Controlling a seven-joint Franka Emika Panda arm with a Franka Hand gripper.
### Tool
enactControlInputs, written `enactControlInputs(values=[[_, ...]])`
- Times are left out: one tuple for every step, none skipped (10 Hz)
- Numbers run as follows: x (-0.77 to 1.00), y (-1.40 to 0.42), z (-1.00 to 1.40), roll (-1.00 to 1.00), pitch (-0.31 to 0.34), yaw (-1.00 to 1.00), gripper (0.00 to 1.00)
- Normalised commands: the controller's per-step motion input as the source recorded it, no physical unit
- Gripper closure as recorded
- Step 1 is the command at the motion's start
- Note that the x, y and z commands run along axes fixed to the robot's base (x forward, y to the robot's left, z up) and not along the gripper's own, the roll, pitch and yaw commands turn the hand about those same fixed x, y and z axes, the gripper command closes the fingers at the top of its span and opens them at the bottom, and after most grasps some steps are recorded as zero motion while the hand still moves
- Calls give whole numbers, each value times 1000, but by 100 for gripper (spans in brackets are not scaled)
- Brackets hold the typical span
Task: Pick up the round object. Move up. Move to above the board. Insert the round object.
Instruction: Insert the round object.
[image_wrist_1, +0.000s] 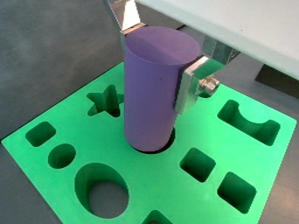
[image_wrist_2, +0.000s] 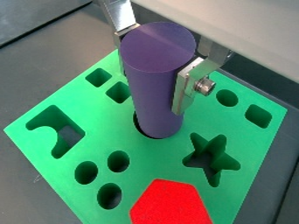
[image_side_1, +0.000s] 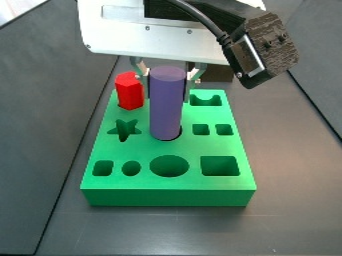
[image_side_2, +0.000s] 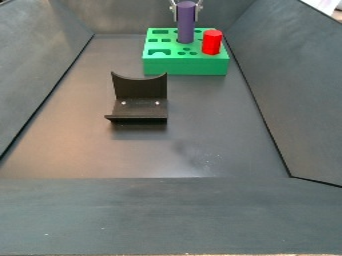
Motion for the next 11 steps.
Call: enactControlInputs(values=[[231,0,-354,63,-26,0,100],[249,49,-380,74,-26,0,100],[177,34,-411,80,-44,0,100],[0,0,-566,131,-130,0,100],[-154,-3,-669,211,-214,0,100],[-423,-77,-589,240,-260,0,100],[-346,-60,-597,254,-247,0,100],[-200,-31,-634,269,-201,0,100],[-223,-14,-654,284,-180,0,100],[-274,-29,-660,296,-180,3,100],[-194,-103,-437,223,-234,0,100]])
